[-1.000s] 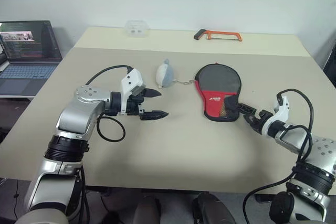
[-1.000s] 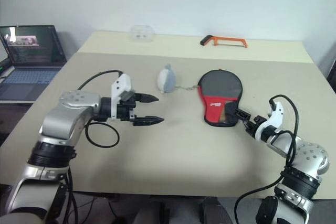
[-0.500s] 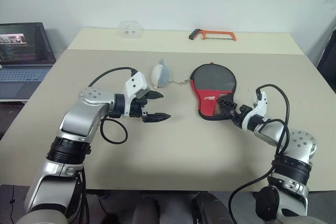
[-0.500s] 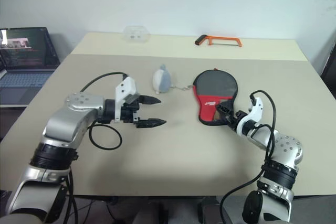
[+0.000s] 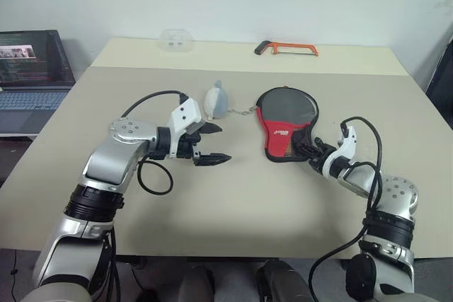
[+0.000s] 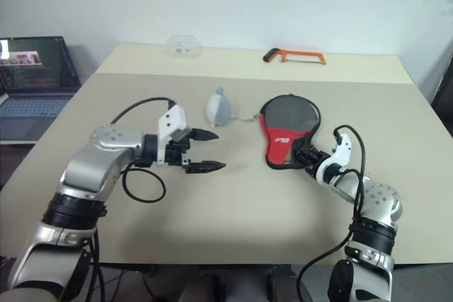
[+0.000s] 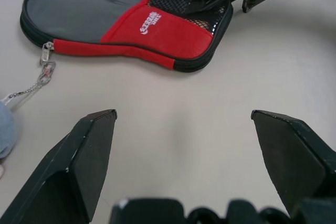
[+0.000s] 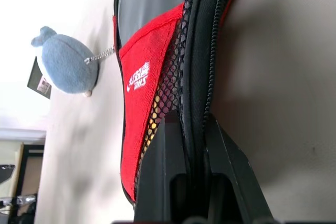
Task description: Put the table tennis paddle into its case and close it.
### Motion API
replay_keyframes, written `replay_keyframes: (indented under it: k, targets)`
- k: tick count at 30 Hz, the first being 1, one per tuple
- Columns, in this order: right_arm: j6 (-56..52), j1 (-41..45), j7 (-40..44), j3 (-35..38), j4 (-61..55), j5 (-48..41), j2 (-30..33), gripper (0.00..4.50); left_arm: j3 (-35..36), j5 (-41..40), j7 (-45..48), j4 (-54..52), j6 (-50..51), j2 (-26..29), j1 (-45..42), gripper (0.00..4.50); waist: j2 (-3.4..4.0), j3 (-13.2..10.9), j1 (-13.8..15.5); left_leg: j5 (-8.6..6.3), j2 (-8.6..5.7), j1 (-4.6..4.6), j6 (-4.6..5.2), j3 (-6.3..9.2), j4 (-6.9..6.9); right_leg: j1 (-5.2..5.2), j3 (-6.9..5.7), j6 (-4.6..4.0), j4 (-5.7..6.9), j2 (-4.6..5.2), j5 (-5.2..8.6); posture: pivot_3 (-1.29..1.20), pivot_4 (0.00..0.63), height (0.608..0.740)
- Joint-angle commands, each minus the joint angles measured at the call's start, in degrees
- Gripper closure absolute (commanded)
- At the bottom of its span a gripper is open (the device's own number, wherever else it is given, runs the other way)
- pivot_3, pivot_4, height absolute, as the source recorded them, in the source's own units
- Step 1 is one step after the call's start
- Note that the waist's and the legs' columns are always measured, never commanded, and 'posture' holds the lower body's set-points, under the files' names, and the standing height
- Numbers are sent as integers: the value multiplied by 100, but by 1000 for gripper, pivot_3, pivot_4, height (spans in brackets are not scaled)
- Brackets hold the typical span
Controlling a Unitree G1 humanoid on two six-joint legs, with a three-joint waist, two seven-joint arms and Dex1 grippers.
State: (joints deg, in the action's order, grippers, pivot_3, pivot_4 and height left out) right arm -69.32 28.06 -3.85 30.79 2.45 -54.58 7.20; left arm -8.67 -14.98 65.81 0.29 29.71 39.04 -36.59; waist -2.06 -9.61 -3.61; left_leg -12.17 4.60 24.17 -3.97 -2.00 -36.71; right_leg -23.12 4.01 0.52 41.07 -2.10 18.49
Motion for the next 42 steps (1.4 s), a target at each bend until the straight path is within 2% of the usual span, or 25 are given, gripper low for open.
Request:
replay_keyframes:
  k: [1,12,19,27,42]
  targets:
    - [-343,-336,133,-279,-71,-43,28,4485,11,9,23,-84,-106,49,-19,0,0,0,16,0,0,0,0,0,1,0,0,0,-2,0,0,0,150,740]
    - [-1616,-1663,841,-763,-1525,-823,745,4485,-68,55,179,-40,-107,92,-39,0,-5,3,89,0,-1,3,0,9,60,-3,-6,-8,-37,-2,7,0,150,740]
    - [-2030,-2528,641,-775,-2509,-1448,624,4485,-94,93,236,-5,-124,102,-35,0,-12,8,91,0,2,3,0,15,61,-3,-9,-8,-37,-7,10,0,150,740]
    - [-1894,-3441,455,-1144,-3180,-2331,597,4485,-168,97,353,-67,-55,137,-15,0,-19,12,69,0,8,0,0,19,64,-3,-11,-8,-33,-14,15,0,150,740]
    - [-792,-4156,-99,-2053,-3212,-3460,1622,4485,-219,137,451,-33,-122,222,-54,0,-34,21,51,0,10,-3,0,23,64,-2,-13,3,-27,-18,30,0,150,740]
